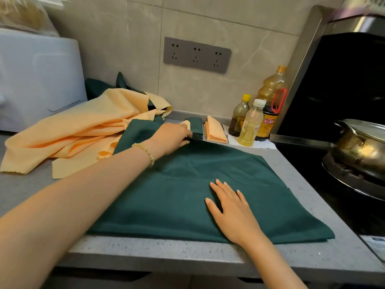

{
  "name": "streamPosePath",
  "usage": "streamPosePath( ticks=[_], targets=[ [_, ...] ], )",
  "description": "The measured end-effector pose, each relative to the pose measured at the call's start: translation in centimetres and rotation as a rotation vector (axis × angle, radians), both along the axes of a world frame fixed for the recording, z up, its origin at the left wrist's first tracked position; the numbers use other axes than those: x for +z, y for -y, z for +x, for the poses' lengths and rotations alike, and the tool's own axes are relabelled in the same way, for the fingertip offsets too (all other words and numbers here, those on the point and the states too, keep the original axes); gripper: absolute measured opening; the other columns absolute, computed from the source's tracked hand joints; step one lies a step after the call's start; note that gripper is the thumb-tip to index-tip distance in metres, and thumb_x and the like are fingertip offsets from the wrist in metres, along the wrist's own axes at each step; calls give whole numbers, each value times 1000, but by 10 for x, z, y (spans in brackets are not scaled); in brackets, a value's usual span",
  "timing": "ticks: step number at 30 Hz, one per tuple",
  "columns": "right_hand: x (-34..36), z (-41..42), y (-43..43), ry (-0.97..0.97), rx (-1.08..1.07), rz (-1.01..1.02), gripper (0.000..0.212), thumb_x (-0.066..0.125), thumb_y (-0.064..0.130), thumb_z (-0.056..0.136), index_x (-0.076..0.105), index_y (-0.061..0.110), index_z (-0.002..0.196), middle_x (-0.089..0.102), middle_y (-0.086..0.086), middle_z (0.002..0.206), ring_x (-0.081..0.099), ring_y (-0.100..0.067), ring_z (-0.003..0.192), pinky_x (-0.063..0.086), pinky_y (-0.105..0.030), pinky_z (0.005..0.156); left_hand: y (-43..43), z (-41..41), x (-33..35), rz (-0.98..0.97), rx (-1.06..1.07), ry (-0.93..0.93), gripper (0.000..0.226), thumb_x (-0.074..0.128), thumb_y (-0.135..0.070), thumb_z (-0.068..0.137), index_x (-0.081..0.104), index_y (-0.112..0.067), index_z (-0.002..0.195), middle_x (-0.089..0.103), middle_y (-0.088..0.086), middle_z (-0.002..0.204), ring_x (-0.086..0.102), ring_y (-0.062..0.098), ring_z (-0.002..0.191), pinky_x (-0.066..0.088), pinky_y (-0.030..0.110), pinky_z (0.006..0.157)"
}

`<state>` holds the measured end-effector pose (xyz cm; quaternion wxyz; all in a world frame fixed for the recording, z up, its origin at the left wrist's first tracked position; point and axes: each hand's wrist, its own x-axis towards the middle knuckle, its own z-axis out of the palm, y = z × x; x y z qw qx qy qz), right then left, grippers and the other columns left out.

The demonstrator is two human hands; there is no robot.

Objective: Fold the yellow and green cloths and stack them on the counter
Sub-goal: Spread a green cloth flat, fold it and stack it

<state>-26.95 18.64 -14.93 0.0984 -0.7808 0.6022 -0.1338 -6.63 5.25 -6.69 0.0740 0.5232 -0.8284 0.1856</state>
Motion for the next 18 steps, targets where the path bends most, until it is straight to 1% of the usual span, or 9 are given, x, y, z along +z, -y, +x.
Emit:
streamPosePath(
  ticks=[3,5,6,8,10,12,15,17,18],
  targets=[
    [2,0,-1,201,-11,-144,74,46,44,95,0,28,151,-9,15,157,-3,-5,145,-2,-31,119,-51,-2,7,-181,-162,117,22,49,-25,98,59,-17,116,57,5,108,61,23,85,36,29,57],
    [10,-3,-3,183,-30,-434,91,62,35,87,-2,24,151,-15,6,157,-8,-13,146,-7,-34,119,-92,7,2,-258,-321,125,21,73,-11,79,65,-13,98,58,6,87,58,21,62,32,27,44],
    [15,-8,-4,132,-39,-567,97,69,30,82,1,23,151,-10,0,159,-8,-18,146,-9,-35,118,-111,11,-3,-266,-397,111,29,80,-6,67,66,-12,92,57,6,80,55,18,54,31,25,38],
    [26,-18,-9,10,-5,-667,104,80,16,67,18,21,150,8,-6,158,-1,-23,147,-11,-38,118,-141,18,-18,-233,-470,124,37,85,-6,56,68,-13,89,57,4,78,52,15,49,35,24,33],
    [28,-31,-15,-108,87,-639,95,85,3,52,46,22,137,32,-4,151,13,-22,145,-10,-42,118,-164,22,-32,-204,-483,152,39,85,-3,52,70,-15,87,57,2,77,50,15,46,30,23,32],
    [22,-44,-19,-162,170,-569,73,88,1,47,67,27,112,54,2,135,34,-17,137,-6,-41,118,-174,25,-47,-185,-442,166,41,85,-2,47,70,-17,82,56,-1,74,46,14,41,22,21,32],
    [11,-60,-23,-159,225,-481,52,89,6,52,74,31,95,67,11,114,53,-14,121,-1,-35,117,-174,29,-61,-167,-420,120,26,88,-26,58,72,-25,78,56,-7,70,49,11,40,17,18,35],
    [6,-67,-25,-125,234,-477,45,87,11,59,73,32,96,68,13,110,57,-12,116,0,-30,117,-174,28,-65,-152,-410,15,18,69,-47,78,74,-31,86,60,-12,75,55,6,47,24,17,35],
    [6,-68,-26,-83,243,-484,40,85,15,64,73,32,97,68,15,110,57,-10,116,2,-30,118,-175,27,-65,-138,-401,-43,28,54,-52,85,74,-33,91,62,-14,79,58,3,52,29,17,35]
  ],
)
